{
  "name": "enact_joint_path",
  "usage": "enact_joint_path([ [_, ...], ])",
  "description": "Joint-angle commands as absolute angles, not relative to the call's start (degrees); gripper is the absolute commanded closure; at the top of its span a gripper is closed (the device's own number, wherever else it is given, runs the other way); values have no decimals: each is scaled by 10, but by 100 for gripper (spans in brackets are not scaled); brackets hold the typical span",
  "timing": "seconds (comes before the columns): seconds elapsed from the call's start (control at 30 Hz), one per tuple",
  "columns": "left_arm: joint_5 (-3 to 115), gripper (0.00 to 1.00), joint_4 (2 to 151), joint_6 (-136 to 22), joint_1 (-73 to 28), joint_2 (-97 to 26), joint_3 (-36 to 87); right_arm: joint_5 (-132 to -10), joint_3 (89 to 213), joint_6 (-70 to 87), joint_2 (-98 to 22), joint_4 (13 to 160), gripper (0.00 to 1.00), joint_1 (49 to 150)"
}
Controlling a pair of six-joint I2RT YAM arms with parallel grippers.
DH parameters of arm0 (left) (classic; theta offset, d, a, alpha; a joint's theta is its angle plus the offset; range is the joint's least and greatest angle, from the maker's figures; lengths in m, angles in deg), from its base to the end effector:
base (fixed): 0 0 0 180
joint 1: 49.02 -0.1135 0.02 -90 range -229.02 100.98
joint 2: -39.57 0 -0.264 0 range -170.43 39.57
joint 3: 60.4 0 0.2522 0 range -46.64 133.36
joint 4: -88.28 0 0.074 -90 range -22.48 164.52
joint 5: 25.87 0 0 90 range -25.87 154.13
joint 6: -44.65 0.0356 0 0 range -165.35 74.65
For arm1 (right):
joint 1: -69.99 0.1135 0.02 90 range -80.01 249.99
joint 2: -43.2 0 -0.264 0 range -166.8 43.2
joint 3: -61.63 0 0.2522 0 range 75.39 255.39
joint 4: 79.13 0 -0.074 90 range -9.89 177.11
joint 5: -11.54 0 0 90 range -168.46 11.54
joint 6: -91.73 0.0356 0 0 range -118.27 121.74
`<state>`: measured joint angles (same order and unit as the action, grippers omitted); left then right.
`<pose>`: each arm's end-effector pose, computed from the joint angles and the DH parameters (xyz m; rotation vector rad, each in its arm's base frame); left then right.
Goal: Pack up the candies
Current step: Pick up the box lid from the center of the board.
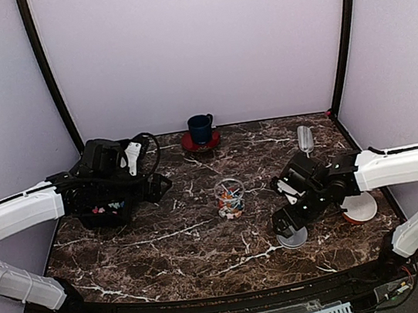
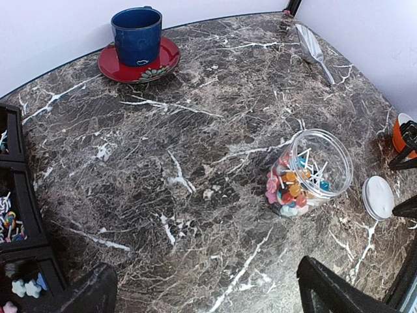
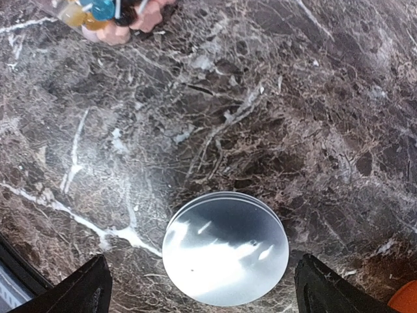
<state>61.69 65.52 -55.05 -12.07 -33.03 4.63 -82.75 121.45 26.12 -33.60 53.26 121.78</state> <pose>0.2274 -0.1729 0.2769 0.5307 2.0784 -0.5290 0.1554 0.1931 0.1980 -0.6245 2.6594 0.2994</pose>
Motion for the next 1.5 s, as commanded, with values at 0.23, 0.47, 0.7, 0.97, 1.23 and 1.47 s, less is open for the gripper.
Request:
enact_joint_path([
  [0.23, 629, 1, 661, -553, -124, -309, 35, -866, 1182, 316, -362, 553, 2, 1236],
  [0.47, 632, 1, 660, -552, -124, -309, 35, -865, 1168, 319, -379, 567, 2, 1237],
  [0.7, 632, 1, 660, -552, -124, -310, 35, -864, 1164, 321, -382, 573, 2, 1237],
  [0.97, 632, 1, 660, -552, -124, -310, 35, -865, 1162, 322, -393, 579, 2, 1238],
  [1.23, 630, 1, 661, -552, -124, -307, 34, -869, 1163, 322, -400, 578, 2, 1238],
  [1.47, 629, 1, 662, -553, -124, -307, 34, -867, 1167, 321, -406, 575, 2, 1239],
])
